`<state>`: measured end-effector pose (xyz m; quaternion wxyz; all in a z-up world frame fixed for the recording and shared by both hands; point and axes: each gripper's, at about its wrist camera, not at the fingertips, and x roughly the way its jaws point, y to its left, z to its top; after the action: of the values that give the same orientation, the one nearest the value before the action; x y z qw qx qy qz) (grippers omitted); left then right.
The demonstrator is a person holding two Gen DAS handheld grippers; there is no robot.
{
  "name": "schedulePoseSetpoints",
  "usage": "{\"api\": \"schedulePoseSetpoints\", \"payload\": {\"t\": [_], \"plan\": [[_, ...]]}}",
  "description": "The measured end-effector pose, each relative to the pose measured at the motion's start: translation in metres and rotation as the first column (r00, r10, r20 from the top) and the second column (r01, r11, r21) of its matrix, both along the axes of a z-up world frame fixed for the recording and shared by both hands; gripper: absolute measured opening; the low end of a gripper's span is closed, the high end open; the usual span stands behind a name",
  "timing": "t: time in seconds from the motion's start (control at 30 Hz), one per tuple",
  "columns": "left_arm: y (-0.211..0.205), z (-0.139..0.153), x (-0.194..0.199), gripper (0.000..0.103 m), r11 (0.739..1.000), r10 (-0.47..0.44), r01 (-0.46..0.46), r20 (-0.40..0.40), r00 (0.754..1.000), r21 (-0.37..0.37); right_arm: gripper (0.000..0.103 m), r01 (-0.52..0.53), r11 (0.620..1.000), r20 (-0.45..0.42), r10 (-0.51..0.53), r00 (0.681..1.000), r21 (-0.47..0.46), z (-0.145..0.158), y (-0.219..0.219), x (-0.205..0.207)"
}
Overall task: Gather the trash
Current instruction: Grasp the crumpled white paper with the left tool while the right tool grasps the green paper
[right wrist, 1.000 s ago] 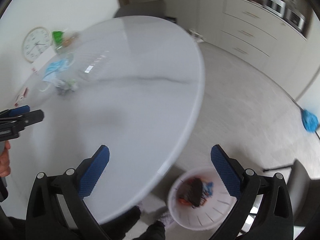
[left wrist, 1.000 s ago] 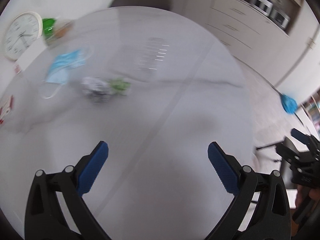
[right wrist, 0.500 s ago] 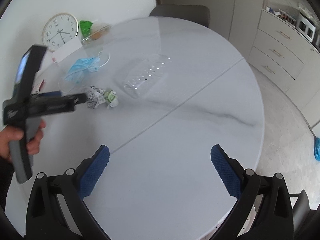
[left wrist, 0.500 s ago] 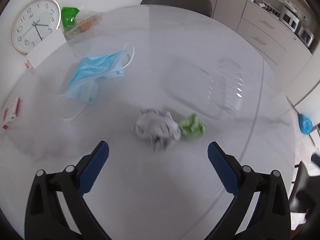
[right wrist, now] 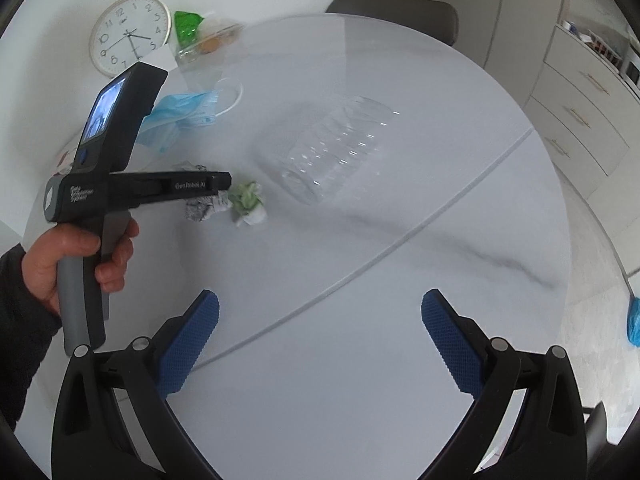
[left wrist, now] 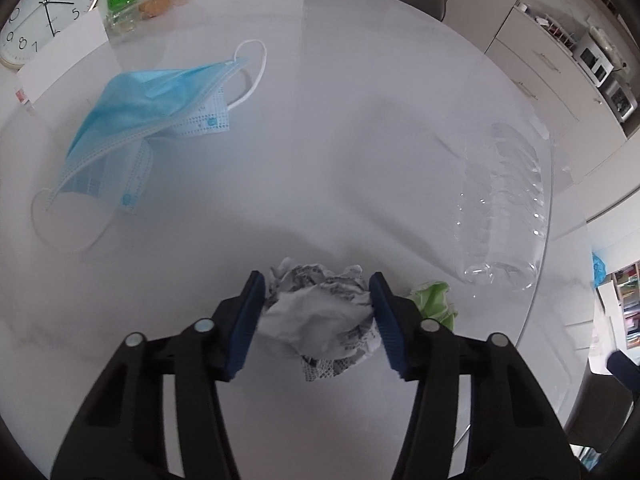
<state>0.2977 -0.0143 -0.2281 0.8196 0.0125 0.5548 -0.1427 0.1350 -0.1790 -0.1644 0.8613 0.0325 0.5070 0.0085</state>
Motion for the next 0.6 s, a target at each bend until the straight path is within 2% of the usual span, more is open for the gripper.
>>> {"api": "schedulePoseSetpoints", "payload": {"t": [0.13, 0.23, 0.43, 0.6], "plan": [[0.015, 0.004, -0.002, 0.047, 0.998, 0.032, -0.032, -0.012, 0.999, -0.051, 0.100, -0.036, 0.999, -0.005, 0.036, 0.999, 0.040, -0.009, 0.012, 0.026], [0.028, 0.013, -0.014, 0.047, 0.996, 0.060, -0.060, -0.006, 0.998, -0.067, 0.092, -0.054, 0.996, -0.018, 0.056, 0.998, 0.068, -0.022, 0.024, 0.053], [0.053, 0.029, -0.031, 0.046, 0.996, 0.087, -0.086, 0.021, 0.996, -0.029, 0.080, -0.059, 0.996, -0.049, 0.063, 0.997, 0.068, -0.045, 0.048, 0.096], [0.070, 0.032, -0.044, 0.046, 0.994, 0.106, -0.106, 0.015, 0.994, -0.033, 0.065, -0.038, 0.999, -0.084, 0.041, 0.996, 0.039, -0.064, 0.057, 0.120]]}}
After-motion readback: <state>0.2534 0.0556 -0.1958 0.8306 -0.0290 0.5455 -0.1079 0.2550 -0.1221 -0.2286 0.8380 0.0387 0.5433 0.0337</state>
